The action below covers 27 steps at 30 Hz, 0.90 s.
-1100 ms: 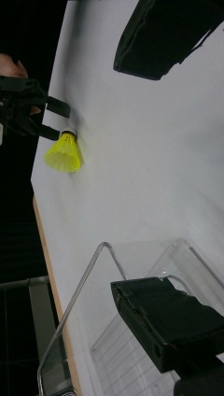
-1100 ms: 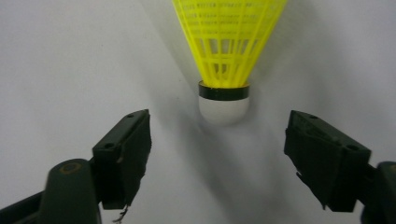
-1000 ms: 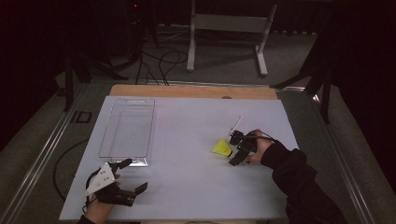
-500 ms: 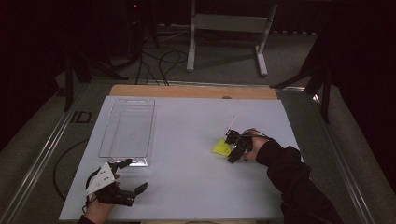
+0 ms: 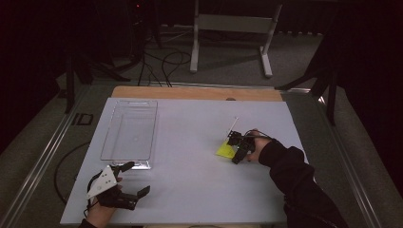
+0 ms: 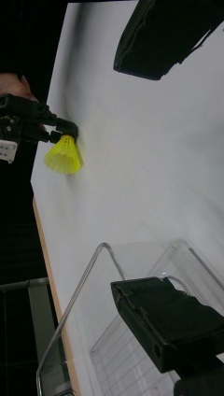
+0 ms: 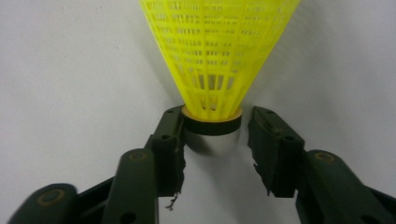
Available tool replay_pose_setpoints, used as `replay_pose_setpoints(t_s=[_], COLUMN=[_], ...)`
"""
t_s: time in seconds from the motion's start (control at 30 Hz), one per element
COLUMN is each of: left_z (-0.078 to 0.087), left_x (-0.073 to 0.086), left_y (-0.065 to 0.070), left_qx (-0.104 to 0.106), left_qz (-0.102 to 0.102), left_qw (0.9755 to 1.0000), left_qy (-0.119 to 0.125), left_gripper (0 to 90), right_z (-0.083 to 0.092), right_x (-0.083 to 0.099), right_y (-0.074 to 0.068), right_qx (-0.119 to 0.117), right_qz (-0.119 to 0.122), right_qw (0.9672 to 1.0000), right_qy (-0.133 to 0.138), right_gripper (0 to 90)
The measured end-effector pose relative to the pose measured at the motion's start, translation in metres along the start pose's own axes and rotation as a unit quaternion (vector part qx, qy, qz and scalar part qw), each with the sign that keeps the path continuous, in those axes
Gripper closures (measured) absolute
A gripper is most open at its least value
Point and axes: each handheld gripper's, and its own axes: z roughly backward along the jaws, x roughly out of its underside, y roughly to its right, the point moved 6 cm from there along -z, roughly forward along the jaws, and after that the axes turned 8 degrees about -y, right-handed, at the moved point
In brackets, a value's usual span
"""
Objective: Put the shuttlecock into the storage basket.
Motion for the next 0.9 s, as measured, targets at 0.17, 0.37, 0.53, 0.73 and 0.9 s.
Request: replay_pose_setpoints(t_s=[0.17, 0.37, 0.53, 0.73, 0.9], left_z=[0.000, 0.000, 0.000, -0.001, -0.001], left_x=[0.000, 0.000, 0.000, 0.000, 0.001], left_y=[0.000, 0.000, 0.000, 0.000, 0.000], left_qx=[0.001, 0.001, 0.001, 0.001, 0.002], left_qz=[0.000, 0.001, 0.001, 0.001, 0.000], left_qw=[1.0000, 1.0000, 1.0000, 1.0000, 1.0000], left_qy=[0.000, 0.000, -0.001, -0.002, -0.005], left_gripper=[0.1, 0.1, 0.1, 0.1, 0.1], right_z=[0.002, 0.007, 0.012, 0.014, 0.017], right_x=[0.000, 0.002, 0.003, 0.007, 0.011], right_y=[-0.001, -0.005, -0.009, -0.013, -0.016], right_qx=[0.015, 0.013, 0.009, 0.005, 0.006], right_qz=[0.034, 0.056, 0.079, 0.098, 0.110], right_qw=[0.9993, 0.9983, 0.9968, 0.9950, 0.9935], right_qy=[-0.004, -0.002, 0.013, 0.020, 0.030], right_gripper=[65.4, 65.6, 65.6, 65.6, 65.6])
